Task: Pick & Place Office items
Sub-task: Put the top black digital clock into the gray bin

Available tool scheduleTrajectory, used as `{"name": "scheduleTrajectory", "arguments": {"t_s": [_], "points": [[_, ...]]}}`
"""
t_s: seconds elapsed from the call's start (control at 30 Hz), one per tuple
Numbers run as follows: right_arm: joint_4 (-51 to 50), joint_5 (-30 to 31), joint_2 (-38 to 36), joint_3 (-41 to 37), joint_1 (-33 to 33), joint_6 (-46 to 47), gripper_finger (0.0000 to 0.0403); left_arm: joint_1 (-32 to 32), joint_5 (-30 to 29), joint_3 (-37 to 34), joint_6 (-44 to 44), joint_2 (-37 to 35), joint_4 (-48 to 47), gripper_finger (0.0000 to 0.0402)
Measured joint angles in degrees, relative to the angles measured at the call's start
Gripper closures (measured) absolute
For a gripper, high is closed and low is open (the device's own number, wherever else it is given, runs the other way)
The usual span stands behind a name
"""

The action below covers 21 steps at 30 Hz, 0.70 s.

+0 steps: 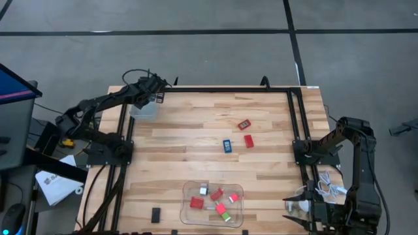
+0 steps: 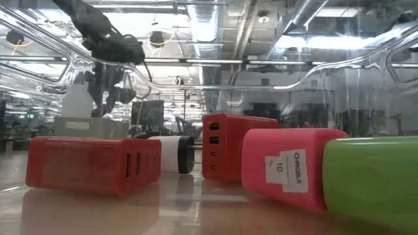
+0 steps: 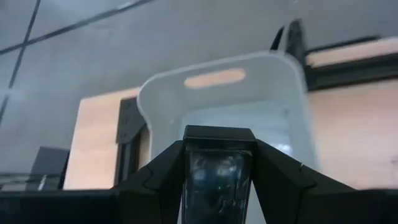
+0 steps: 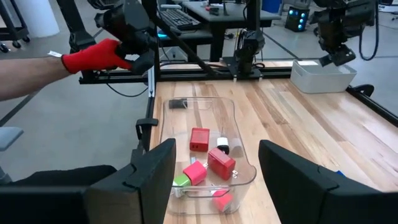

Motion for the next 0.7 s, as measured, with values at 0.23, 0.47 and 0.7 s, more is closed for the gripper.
{"name": "scheduleTrajectory", "arguments": {"t_s": [0.23,0.47,0.7], "points": [[0.0,0.2,0.0,0.0,0.0,-0.2,0.0179,0.3,-1.1,0.0,-1.7,1.9,-0.2,0.025],[-0.1,0.2,0.0,0.0,0.0,-0.2,0.0179,2.1,0.3,0.0,-2.7,6.1,0.2,0.025],[-0.1,0.2,0.0,0.0,0.0,-0.2,0.0179,2.7,0.6,0.0,-1.6,8.0,0.4,0.0247]]}}
